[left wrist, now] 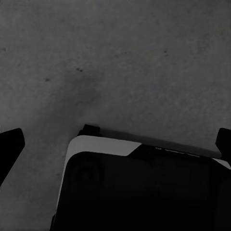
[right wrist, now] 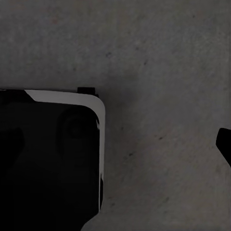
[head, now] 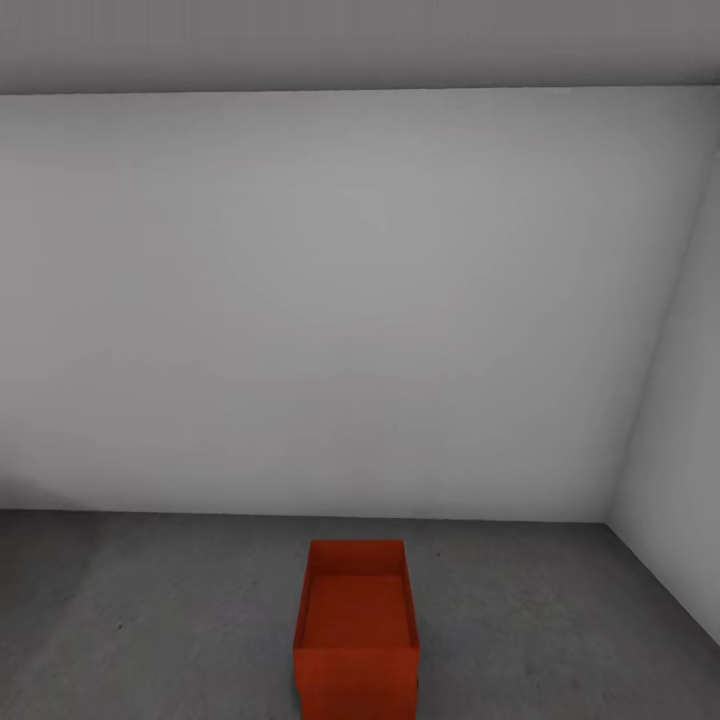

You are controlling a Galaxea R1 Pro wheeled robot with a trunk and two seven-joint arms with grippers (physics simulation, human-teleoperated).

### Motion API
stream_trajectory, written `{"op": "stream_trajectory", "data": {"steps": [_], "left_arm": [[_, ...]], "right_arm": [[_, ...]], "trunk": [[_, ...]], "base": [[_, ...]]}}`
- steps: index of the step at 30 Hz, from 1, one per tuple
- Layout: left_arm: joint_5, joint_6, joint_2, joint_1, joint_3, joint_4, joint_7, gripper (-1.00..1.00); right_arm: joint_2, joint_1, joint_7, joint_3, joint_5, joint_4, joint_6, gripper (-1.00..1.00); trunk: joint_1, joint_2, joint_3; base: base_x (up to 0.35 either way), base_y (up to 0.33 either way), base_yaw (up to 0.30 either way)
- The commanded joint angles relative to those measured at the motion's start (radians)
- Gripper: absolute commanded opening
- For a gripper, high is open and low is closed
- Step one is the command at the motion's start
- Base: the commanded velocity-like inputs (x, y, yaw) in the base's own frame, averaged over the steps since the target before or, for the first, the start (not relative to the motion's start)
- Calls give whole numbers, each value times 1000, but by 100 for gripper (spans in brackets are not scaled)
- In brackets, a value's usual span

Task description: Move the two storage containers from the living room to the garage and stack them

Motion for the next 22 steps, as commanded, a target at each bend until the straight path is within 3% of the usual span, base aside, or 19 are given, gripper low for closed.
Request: {"op": "stream_trajectory", "data": {"steps": [1,22], "left_arm": [[3,-1,1,0,5,0,2,100],[0,-1,3,0,3,0,2,100]], "right_arm": [[1,-1,-3,4,4,3,-4,100],[7,-1,-12,3,7,-1,-15,100]], "trunk": [[0,-1,0],[0,-1,0]], "base": [[0,0,0],[0,0,0]]}}
